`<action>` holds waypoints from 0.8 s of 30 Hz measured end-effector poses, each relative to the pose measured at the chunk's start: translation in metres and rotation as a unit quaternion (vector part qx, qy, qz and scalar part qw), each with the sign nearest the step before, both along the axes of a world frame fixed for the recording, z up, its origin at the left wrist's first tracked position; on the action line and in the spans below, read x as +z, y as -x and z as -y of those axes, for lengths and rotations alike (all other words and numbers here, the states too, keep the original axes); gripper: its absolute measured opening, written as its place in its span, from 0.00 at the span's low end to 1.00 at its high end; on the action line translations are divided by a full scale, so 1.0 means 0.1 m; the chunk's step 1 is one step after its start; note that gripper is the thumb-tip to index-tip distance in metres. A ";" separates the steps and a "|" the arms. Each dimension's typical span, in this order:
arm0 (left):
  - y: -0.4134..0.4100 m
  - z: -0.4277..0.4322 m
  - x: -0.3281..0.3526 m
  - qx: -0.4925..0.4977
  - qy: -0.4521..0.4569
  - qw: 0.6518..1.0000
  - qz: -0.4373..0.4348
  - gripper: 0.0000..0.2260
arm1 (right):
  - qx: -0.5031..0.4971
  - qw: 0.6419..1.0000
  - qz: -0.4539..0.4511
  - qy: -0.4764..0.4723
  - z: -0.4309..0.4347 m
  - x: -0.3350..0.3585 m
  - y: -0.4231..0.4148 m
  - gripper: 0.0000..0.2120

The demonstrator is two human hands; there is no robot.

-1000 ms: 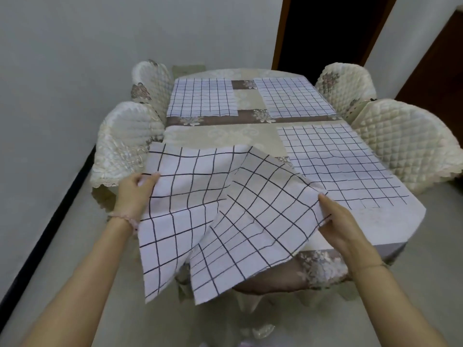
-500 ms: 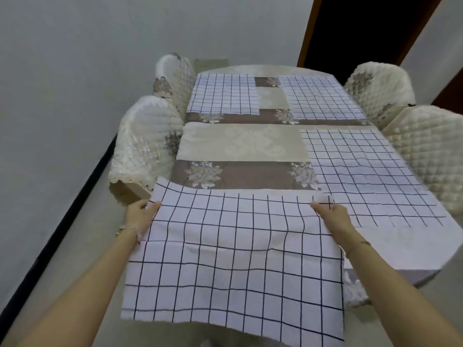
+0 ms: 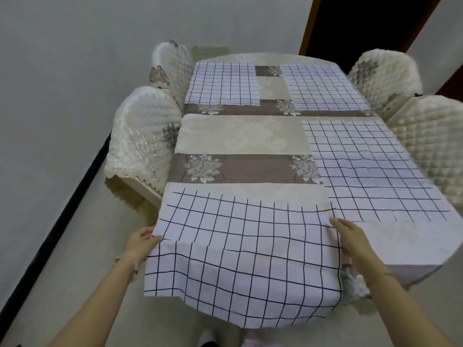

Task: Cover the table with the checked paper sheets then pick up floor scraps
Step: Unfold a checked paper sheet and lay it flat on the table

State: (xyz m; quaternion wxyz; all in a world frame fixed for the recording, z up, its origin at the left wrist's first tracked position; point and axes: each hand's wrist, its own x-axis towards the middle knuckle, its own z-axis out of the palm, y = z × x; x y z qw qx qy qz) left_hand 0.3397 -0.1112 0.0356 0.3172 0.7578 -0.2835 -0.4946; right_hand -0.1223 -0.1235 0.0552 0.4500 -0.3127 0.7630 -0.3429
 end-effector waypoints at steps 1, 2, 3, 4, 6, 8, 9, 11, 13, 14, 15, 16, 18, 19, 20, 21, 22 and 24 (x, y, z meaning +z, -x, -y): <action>0.00 -0.03 0.00 0.003 0.007 1.000 0.002 0.12 | -0.001 1.000 -0.009 -0.005 -0.10 -0.02 0.02 0.26; 0.01 -0.06 0.00 0.004 0.012 1.000 0.010 0.12 | 0.004 1.000 -0.003 -0.017 -0.21 -0.04 0.03 0.25; 0.02 -0.09 0.00 0.008 0.019 1.000 0.013 0.12 | 0.005 0.999 0.010 -0.039 -0.31 -0.07 0.03 0.25; 0.02 -0.11 0.00 0.013 0.022 1.000 0.014 0.12 | 0.014 0.998 0.020 -0.058 -0.42 -0.08 0.02 0.24; 0.03 -0.17 0.02 0.020 0.031 0.999 0.012 0.11 | 0.047 0.997 0.009 -0.066 -0.58 -0.12 -0.01 0.18; 0.03 -0.24 0.05 0.015 0.035 0.999 0.022 0.09 | 0.050 0.998 0.000 -0.044 -0.67 -0.10 -0.07 0.13; 0.02 -0.29 0.06 0.014 0.036 0.999 0.025 0.08 | 0.047 0.998 0.010 -0.026 -0.69 -0.08 -0.10 0.09; 0.00 -0.40 0.12 0.019 0.045 0.998 0.030 0.09 | 0.057 0.998 0.023 0.012 -0.69 0.03 -0.17 0.04; -0.01 -0.51 0.17 0.040 0.067 0.996 0.031 0.09 | 0.080 0.995 0.027 0.051 -0.65 0.13 -0.24 0.03; -0.02 -0.57 0.21 0.056 0.085 0.994 0.035 0.09 | 0.092 0.993 0.023 0.069 -0.61 0.17 -0.28 0.03; -0.02 -0.63 0.27 0.075 0.104 0.991 0.041 0.08 | 0.103 0.991 0.019 0.083 -0.56 0.21 -0.33 0.04; -0.03 -0.70 0.33 0.097 0.127 0.986 0.044 0.08 | 0.113 0.989 0.013 0.093 -0.49 0.24 -0.38 0.04; -0.09 -0.85 0.42 0.145 0.167 0.974 0.050 0.06 | 0.133 0.985 0.011 0.110 -0.33 0.31 -0.52 0.05; -0.13 -0.93 0.47 0.167 0.181 0.968 0.056 0.05 | 0.140 0.983 0.017 0.117 -0.26 0.34 -0.61 0.05; -0.19 -1.02 0.50 0.186 0.194 0.961 0.061 0.04 | 0.149 0.981 0.024 0.124 -0.20 0.37 -0.71 0.05; -0.25 -1.11 0.55 0.204 0.204 0.955 0.068 0.04 | 0.159 0.978 0.031 0.132 -0.15 0.40 -0.81 0.05; -0.32 -1.21 0.59 0.221 0.210 0.949 0.075 0.04 | 0.172 0.975 0.036 0.139 -0.11 0.44 -0.91 0.05; -0.47 -1.39 0.67 0.251 0.220 0.939 0.082 0.06 | 0.198 0.967 0.043 0.154 -0.05 0.51 -1.12 0.06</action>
